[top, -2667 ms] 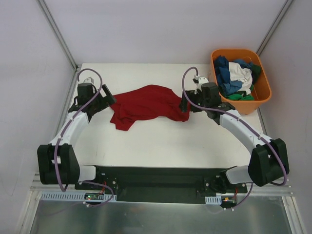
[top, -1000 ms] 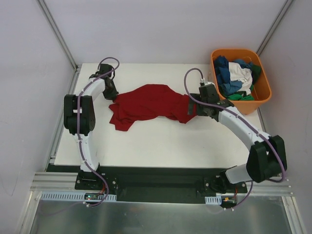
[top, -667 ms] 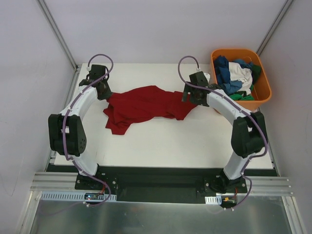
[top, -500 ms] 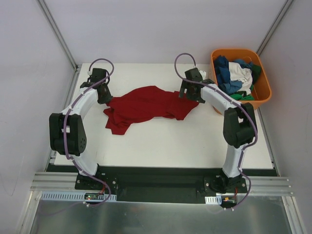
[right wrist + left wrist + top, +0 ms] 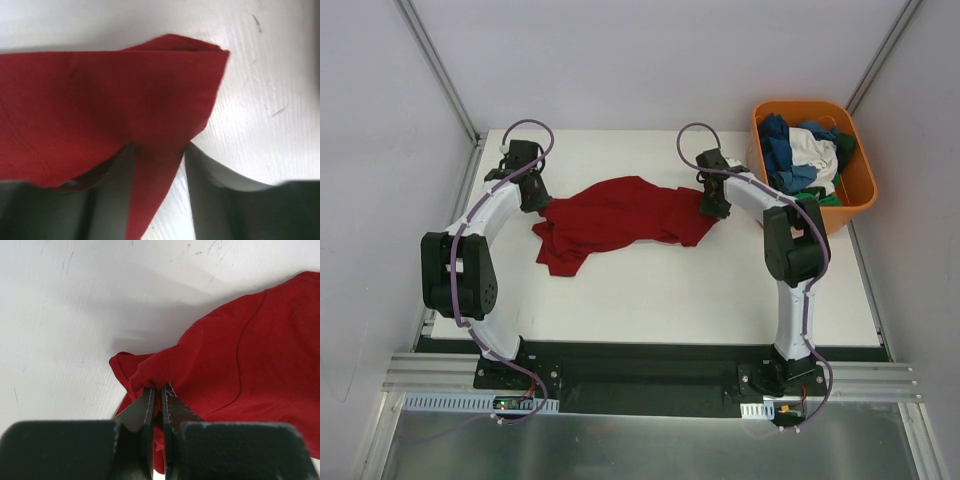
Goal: Fold and stack the t-shirts
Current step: Move the tshirt to the center of the board, then flatten the tshirt out
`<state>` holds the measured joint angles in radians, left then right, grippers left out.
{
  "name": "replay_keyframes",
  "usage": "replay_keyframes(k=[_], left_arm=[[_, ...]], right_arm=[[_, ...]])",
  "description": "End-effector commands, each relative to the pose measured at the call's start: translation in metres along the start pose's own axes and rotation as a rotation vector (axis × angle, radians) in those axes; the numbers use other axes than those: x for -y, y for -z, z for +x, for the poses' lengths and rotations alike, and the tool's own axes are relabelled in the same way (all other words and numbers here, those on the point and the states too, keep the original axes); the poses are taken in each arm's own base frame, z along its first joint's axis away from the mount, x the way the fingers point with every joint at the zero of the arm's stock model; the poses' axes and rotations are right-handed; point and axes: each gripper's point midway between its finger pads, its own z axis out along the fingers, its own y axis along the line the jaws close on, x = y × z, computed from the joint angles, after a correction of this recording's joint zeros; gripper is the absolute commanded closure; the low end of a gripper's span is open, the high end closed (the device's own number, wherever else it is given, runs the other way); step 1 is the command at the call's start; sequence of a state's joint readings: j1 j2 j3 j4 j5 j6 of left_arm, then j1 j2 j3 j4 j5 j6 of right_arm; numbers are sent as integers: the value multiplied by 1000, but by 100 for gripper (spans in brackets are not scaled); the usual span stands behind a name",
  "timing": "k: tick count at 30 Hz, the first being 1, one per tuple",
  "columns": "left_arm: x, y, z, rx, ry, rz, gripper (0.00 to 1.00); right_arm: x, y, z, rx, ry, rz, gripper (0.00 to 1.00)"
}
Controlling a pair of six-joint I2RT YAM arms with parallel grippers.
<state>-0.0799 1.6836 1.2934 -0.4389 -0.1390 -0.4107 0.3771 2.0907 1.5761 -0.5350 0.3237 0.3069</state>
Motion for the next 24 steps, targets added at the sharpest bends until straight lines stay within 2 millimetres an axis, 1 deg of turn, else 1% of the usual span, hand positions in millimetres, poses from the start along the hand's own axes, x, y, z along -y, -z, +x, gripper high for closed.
replay_keyframes(k=[1,2,3,4,5,6,7,8,9,10,11,12,13,14,15,16,17,18,19,20,21,22,23,24], left_arm=[[13,17,-28,88,-1,48,100],[15,21,-33,105,-3,52,100],[16,28,-40,127,-1,59,100],[19,36,-50,157,2,71,100],[20,43,-57,182,-2,76,100],[22,58,-66,221,3,91,100],[24,71,-77,263,7,106,100],[24,93,-89,321,16,124,100],[25,106,-94,353,22,137,100],[26,121,-103,399,30,158,100],[27,135,-108,435,33,177,100],[27,166,-116,505,40,216,100],[26,181,-118,543,46,235,100],[25,217,-125,630,55,279,100],[25,235,-126,668,53,309,100],[23,250,-124,702,52,331,100],[19,289,-127,800,59,377,100],[17,305,-125,839,59,399,100],[16,324,-124,881,57,431,100],[10,359,-120,968,55,472,100],[7,378,-116,1011,48,496,100],[7,395,-112,1046,34,531,100],[1,422,-104,1107,25,558,100],[-2,440,-101,1149,22,578,100]], right_arm=[[-14,10,-26,95,-13,-75,86],[-19,16,-38,144,-8,-105,91],[-19,24,-45,174,9,-116,98],[-16,43,-59,226,11,-134,99],[-17,56,-69,270,16,-153,99],[-17,69,-77,306,20,-165,99],[-13,100,-94,378,32,-197,99],[-11,114,-99,415,33,-216,99],[-8,130,-106,452,34,-233,99],[-4,165,-116,518,41,-283,99],[-2,181,-118,546,43,-308,99],[-1,199,-121,579,48,-335,99],[4,234,-126,637,42,-390,99],[7,251,-128,667,57,-417,99],[8,267,-127,693,61,-447,99],[15,303,-128,756,54,-510,99],[18,320,-128,791,80,-532,99],[21,340,-127,826,86,-565,99],[28,375,-124,885,88,-624,99],[32,391,-122,915,105,-649,99],[37,412,-120,951,109,-680,99],[45,441,-112,1001,118,-731,99],[50,455,-108,1025,127,-750,99],[52,474,-102,1049,154,-795,99]])
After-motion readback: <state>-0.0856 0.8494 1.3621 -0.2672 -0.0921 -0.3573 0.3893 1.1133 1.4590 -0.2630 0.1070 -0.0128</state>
